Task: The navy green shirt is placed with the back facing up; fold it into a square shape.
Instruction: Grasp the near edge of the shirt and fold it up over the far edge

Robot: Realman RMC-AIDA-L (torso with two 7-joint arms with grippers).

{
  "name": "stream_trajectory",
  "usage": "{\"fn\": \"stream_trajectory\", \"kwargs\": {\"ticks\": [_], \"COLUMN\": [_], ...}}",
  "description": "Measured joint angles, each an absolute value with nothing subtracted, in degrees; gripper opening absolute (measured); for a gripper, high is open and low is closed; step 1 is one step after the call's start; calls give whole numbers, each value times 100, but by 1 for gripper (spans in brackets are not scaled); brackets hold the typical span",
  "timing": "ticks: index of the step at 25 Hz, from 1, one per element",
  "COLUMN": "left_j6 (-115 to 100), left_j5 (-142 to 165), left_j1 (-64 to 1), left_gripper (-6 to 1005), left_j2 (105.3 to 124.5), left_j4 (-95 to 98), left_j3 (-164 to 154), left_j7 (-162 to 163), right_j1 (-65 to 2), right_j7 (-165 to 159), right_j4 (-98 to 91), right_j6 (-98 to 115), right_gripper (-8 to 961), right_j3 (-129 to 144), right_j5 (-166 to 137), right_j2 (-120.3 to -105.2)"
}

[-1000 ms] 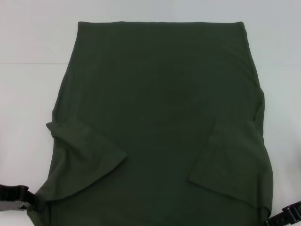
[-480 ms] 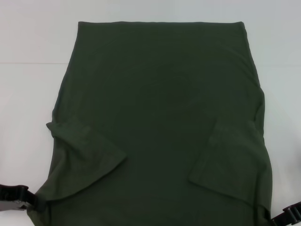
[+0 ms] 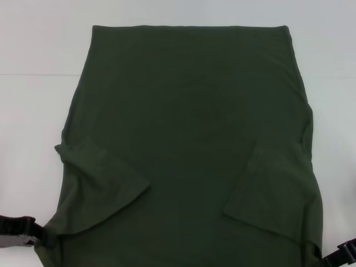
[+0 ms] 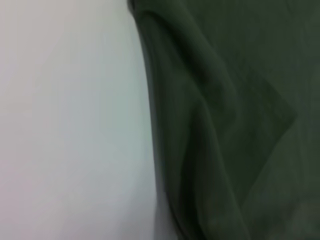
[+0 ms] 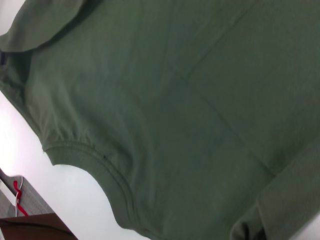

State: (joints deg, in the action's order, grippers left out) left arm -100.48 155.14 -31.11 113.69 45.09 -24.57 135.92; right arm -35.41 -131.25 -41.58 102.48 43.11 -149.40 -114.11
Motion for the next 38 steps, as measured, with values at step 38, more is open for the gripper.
{"fn": "stream_trajectory", "kwargs": {"ticks": [38], "left_j6": [-11395], "left_j5": [14794], "left_j1": [-3323], "left_gripper": [13], "left_j2": [11174], "left_j4": [3990], "left_j3": [-1684], "left_j7": [13189], "right_j1": [-3460], "right_j7": [-11728], "right_j4": [-3930], "right_j6": [11349], "right_gripper": [54], "right_j3": [3499], "right_j5": [-14337], "right_j2": [-10929]}}
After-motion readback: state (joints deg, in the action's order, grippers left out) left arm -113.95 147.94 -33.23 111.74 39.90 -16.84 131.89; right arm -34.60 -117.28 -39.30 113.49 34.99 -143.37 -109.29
